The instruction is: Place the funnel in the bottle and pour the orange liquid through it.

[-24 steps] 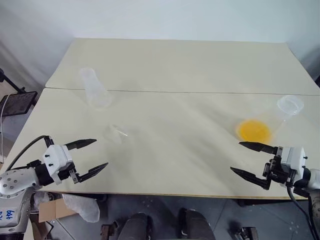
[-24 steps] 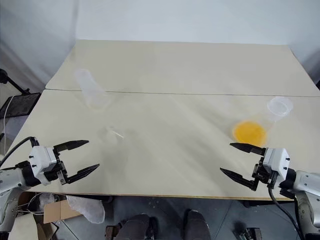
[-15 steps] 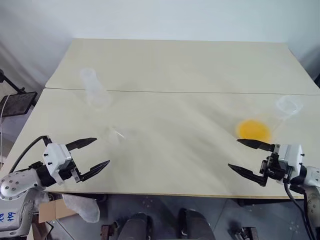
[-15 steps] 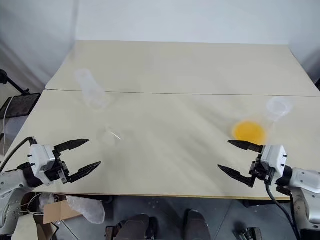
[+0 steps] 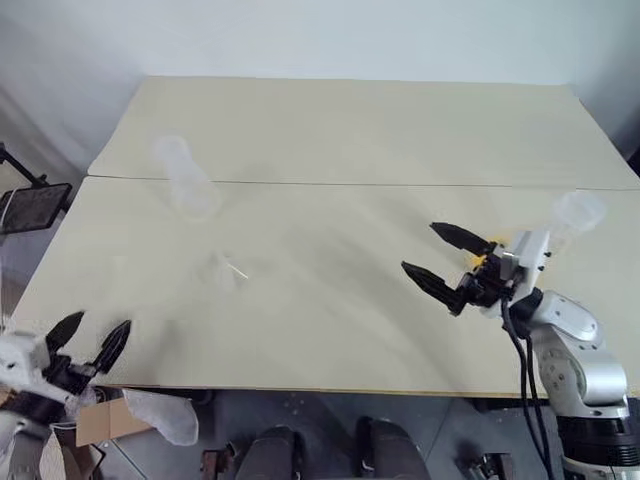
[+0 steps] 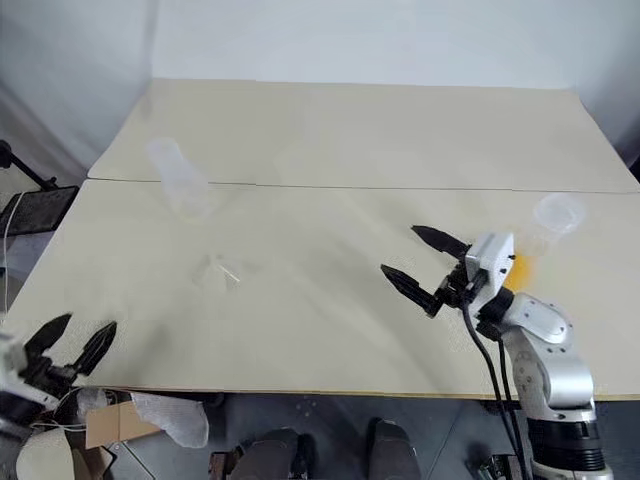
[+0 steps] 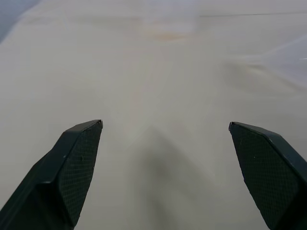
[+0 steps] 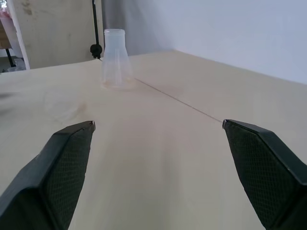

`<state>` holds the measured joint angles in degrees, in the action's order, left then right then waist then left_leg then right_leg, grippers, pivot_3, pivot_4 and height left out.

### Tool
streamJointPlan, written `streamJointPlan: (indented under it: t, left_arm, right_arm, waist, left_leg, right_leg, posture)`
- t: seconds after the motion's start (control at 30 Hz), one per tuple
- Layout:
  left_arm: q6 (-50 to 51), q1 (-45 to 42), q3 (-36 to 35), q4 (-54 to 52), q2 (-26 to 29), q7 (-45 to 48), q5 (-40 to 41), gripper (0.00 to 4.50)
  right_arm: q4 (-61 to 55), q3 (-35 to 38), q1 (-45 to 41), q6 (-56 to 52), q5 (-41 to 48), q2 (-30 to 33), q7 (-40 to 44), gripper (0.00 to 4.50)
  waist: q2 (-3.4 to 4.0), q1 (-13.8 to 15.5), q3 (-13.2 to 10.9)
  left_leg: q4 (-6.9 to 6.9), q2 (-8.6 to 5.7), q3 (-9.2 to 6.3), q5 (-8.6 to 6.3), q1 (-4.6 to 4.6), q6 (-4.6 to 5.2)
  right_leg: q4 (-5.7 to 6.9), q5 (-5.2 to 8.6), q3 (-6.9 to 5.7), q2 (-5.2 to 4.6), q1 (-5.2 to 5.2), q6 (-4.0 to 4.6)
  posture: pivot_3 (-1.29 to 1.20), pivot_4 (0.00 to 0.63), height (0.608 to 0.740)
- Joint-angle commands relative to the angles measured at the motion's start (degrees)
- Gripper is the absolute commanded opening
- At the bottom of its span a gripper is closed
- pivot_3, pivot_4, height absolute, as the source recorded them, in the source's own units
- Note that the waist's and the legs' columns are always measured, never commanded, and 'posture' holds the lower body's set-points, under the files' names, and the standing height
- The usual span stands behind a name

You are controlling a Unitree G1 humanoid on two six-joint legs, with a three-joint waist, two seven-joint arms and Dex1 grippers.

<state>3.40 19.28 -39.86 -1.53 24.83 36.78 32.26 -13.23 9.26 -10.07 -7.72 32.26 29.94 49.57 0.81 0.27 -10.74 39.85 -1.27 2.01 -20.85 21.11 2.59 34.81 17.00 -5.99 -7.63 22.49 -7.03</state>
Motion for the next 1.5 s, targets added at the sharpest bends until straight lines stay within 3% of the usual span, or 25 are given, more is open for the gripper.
streamJointPlan:
  t: [0.03, 0.2, 0.37, 0.6, 0.8, 1.43, 1.5]
  left_arm:
    - [2.03, 0.57, -1.11, -4.52, -0.19, -1.61, 3.10, 4.50]
    - [9.60, -8.07, 1.73, -7.25, 4.70, -4.13, 6.13, 4.50]
    - [17.70, -24.23, 7.40, -4.00, 10.04, -8.75, 5.18, 4.50]
    - [15.90, -48.22, 17.47, 16.24, 11.59, -11.39, -4.88, 4.50]
    - [8.52, -59.93, 20.72, 30.41, 9.04, -12.15, -10.14, 4.50]
    - [-5.48, -78.82, 23.71, 59.66, 6.24, -8.41, -16.95, 4.50]
    - [-5.81, -79.51, 23.65, 61.06, 6.18, -8.28, -17.31, 4.09]
  right_arm:
    - [-1.49, 0.61, -0.07, 0.75, -0.34, -0.23, -0.77, 4.47]
    - [-0.98, 0.47, 0.87, 1.25, -1.05, -0.10, -0.19, 4.47]
    - [-1.07, 0.63, 1.62, 1.52, -1.13, 0.03, 0.39, 4.47]
    - [-1.68, 0.22, 1.69, 1.46, -1.36, -0.65, -0.32, 4.47]
    - [-1.82, -0.30, 1.17, 1.71, -2.19, -2.02, -1.96, 4.47]
    - [-4.01, -0.23, 3.29, 3.51, -3.51, -4.29, -5.17, 4.47]
    - [-4.00, -0.15, 3.52, 3.88, -3.69, -4.44, -5.48, 4.50]
  waist:
    - [-0.02, 0.74, 0.01]
    - [-0.04, 1.30, 0.02]
    - [-0.03, 0.94, 0.02]
    - [-0.06, 0.58, 0.01]
    - [-0.11, 0.48, -0.01]
    - [-0.27, 1.01, -0.09]
    - [-0.27, 1.00, -0.10]
  left_leg:
    - [0.03, 0.00, 0.00, 0.00, 0.00, 0.00]
    - [0.16, -0.02, -0.01, 0.02, 0.00, 0.02]
    - [0.15, -0.04, 0.02, 0.04, -0.04, 0.01]
    - [0.12, -0.16, 0.16, 0.06, -0.04, 0.04]
    - [0.18, -0.15, 0.24, 0.08, -0.05, 0.07]
    - [0.24, -0.20, 0.23, 0.11, 0.00, 0.10]
    - [0.24, -0.20, 0.23, 0.11, 0.00, 0.10]
  right_leg:
    - [-0.01, 0.00, 0.00, 0.00, -0.02, 0.00]
    - [-0.11, 0.00, 0.04, -0.07, -0.04, 0.02]
    - [0.29, 0.00, 0.05, 0.01, 0.01, 0.04]
    - [0.44, -0.03, -0.38, 0.45, 0.13, -0.02]
    - [0.48, -0.04, -0.39, 0.46, 0.12, -0.06]
    - [0.52, -0.07, -0.48, 0.43, 0.12, -0.11]
    - [0.53, -0.07, -0.49, 0.43, 0.12, -0.11]
  posture:
    - [0.00, 0.150, 0.740]
    - [0.00, 0.150, 0.740]
    - [0.00, 0.150, 0.740]
    - [0.00, 0.150, 0.740]
    - [0.00, 0.150, 0.740]
    - [0.00, 0.150, 0.740]
    - [0.00, 0.150, 0.740]
